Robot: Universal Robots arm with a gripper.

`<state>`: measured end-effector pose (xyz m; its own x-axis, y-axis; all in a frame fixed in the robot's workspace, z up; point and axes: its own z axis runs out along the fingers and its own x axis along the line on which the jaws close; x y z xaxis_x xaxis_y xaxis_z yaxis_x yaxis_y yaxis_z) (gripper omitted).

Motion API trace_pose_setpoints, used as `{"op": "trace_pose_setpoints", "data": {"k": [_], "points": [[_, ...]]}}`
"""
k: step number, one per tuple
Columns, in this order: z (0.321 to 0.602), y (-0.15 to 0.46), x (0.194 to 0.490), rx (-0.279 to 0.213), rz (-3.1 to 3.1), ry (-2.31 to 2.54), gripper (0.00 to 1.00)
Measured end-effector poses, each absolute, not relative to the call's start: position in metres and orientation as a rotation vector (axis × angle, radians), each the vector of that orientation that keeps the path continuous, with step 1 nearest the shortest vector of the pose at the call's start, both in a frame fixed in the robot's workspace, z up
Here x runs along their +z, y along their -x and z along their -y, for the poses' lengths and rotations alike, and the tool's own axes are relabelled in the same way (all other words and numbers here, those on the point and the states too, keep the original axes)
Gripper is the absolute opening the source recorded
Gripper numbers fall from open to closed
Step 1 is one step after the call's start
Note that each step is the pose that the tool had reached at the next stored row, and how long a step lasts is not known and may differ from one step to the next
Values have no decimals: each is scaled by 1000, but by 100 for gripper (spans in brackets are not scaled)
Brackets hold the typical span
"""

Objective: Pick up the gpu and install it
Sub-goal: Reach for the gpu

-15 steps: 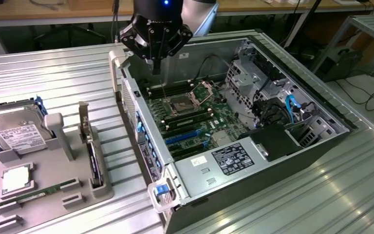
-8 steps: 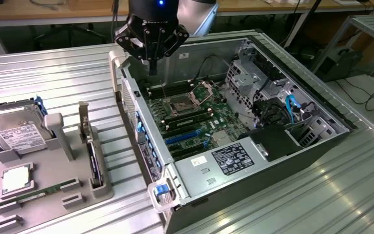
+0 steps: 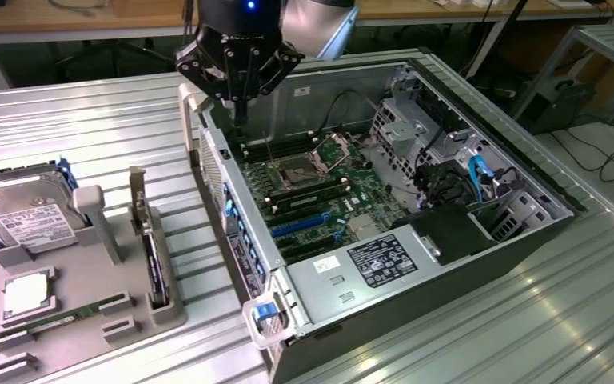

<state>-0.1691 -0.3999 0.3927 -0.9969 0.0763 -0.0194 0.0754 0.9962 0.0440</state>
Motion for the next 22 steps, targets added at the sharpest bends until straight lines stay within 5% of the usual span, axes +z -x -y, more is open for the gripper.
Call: {"op": "trace_pose_setpoints", "data": {"k": [22], "points": [[402, 217, 392, 67, -3124, -119, 11]]}}
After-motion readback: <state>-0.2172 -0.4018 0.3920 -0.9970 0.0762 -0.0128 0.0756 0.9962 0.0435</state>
